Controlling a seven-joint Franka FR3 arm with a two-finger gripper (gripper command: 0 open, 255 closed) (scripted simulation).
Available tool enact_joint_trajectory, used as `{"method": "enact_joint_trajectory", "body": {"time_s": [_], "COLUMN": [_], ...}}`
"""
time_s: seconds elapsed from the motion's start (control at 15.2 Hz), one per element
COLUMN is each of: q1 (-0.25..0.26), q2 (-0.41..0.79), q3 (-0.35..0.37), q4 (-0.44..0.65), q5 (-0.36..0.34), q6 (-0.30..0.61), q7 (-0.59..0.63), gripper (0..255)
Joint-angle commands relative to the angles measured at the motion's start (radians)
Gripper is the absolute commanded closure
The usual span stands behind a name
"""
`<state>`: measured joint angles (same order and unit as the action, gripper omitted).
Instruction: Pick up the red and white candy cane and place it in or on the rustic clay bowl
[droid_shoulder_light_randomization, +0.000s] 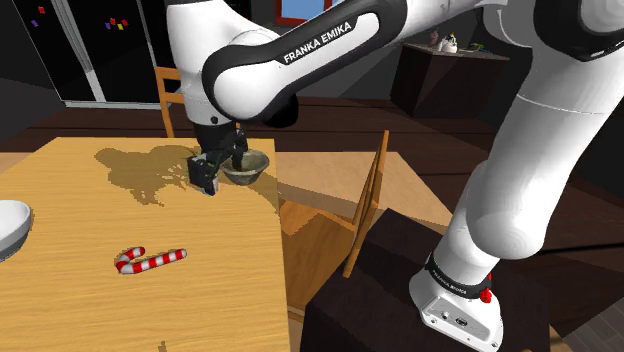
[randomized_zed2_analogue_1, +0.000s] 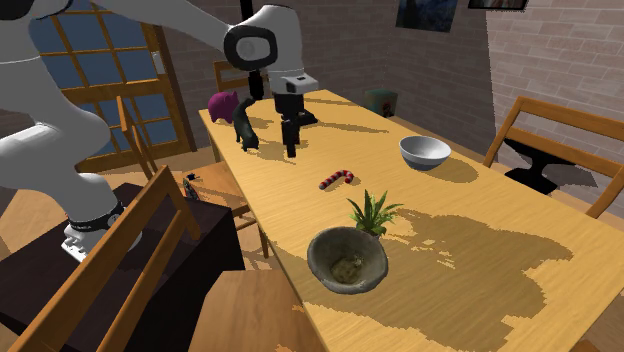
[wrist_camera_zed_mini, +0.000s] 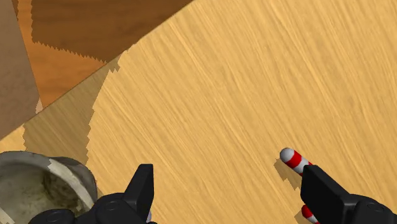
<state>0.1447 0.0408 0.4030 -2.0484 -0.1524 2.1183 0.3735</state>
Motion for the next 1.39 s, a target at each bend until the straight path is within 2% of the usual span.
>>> {"method": "enact_joint_trajectory", "body": {"time_s": [0.0,0.53,0.99,1.32], "q1": [0.018,0.136,0.138,0.138], "q2": [0.070,0.371,0.416,0.420], "q3": [0.012,0.008,-0.009,-0.010], "q4": [0.057,0.348,0.319,0.317], "q5": [-0.048,-0.224,-0.252,-0.254], "q6": [0.004,-0.033,0.037,0.043], "q7": [0.040,0.162,0.179,0.180], "gripper": [0,0,0,0]}}
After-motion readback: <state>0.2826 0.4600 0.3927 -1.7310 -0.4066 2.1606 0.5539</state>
